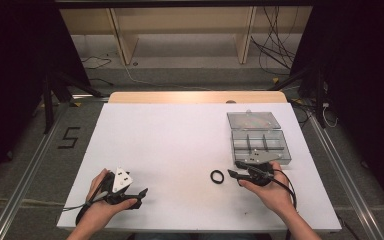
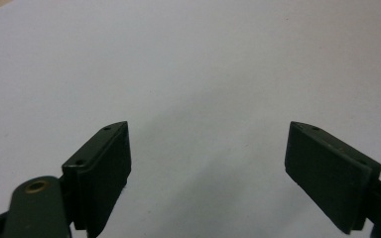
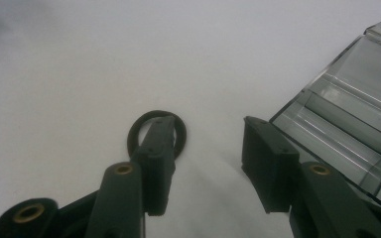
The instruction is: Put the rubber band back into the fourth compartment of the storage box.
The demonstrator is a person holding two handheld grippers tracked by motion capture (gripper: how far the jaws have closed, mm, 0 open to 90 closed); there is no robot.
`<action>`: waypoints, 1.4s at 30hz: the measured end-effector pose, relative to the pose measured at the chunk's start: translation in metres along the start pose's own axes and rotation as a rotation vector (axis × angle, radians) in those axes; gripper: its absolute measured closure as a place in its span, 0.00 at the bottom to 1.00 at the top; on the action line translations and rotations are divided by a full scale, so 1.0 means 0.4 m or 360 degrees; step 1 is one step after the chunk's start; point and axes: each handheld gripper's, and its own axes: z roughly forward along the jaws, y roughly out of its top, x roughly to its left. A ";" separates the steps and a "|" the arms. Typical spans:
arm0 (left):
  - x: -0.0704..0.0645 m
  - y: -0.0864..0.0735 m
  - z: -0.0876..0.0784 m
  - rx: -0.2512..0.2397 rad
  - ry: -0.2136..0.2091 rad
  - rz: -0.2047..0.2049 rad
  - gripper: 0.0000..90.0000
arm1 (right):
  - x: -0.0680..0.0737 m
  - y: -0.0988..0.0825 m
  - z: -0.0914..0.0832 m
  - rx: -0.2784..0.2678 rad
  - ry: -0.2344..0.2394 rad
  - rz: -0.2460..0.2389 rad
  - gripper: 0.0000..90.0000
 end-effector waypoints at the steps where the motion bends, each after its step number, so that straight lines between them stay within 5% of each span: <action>1: 0.000 0.000 0.000 -0.0003 -0.0002 -0.0002 0.20 | 0.000 0.000 0.000 0.0000 0.0000 0.0000 0.63; 26: 0.000 0.000 0.001 -0.0001 -0.0003 -0.0006 0.20 | 0.029 0.028 0.108 0.0178 0.0085 -0.0028 0.77; 42: -0.001 0.000 0.004 0.0002 -0.0014 -0.0009 0.20 | 0.040 0.029 0.139 0.0255 0.0062 -0.0045 0.88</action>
